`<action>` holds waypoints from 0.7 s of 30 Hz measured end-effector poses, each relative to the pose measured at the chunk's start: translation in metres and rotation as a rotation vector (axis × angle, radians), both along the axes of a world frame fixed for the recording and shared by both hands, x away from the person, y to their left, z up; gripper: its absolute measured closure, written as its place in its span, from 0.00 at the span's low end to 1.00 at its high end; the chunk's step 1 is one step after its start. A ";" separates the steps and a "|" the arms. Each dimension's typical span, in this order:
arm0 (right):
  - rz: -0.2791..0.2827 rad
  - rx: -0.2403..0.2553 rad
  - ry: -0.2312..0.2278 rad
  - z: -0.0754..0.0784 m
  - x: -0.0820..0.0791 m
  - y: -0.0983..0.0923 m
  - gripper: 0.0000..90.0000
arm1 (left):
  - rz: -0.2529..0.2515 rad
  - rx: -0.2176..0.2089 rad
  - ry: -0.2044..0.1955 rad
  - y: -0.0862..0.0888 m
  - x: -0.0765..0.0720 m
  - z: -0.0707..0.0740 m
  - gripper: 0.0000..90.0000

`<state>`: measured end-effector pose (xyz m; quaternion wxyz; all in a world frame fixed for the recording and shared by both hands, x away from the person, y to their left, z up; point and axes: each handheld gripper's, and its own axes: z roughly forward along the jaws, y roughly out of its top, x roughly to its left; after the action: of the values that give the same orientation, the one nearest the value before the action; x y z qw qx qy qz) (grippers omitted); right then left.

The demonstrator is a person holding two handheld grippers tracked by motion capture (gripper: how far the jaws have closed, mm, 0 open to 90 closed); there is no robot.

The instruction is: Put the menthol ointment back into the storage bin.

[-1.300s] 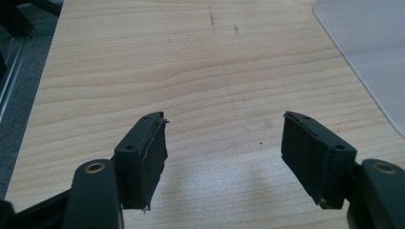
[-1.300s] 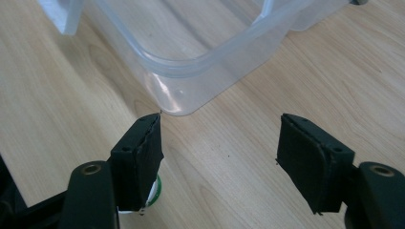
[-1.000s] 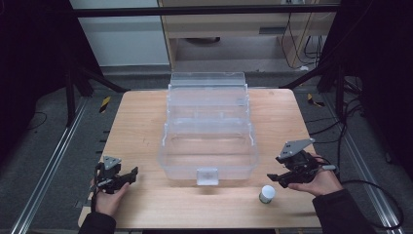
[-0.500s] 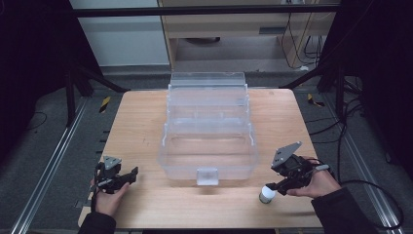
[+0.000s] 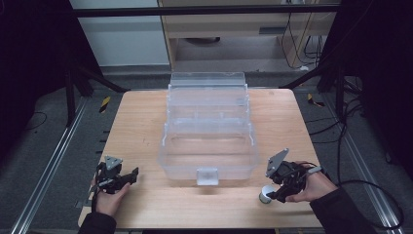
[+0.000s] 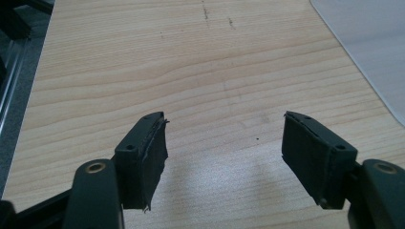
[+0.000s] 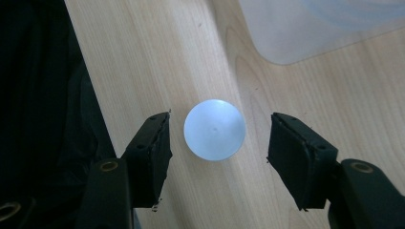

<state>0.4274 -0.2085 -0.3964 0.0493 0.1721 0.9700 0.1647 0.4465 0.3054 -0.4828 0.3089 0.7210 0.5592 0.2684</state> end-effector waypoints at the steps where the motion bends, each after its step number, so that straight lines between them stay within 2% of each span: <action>1: 0.000 0.000 0.000 0.000 0.000 0.000 0.45 | 0.000 0.000 0.000 0.000 0.000 0.000 0.35; 2: 0.005 -0.023 0.012 -0.003 0.000 0.002 0.45 | -0.001 0.000 0.000 0.000 0.000 0.000 0.35; 14: 0.046 -0.126 0.048 -0.022 0.004 0.013 0.47 | -0.006 0.011 0.002 -0.001 0.000 0.000 0.35; 21: 0.047 -0.142 0.063 -0.030 0.008 0.016 0.48 | -0.008 0.012 0.005 -0.002 0.000 0.000 0.35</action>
<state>0.4352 -0.1929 -0.4264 0.0269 0.1503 0.9841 0.0910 0.4465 0.3039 -0.4831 0.3041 0.7259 0.5554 0.2686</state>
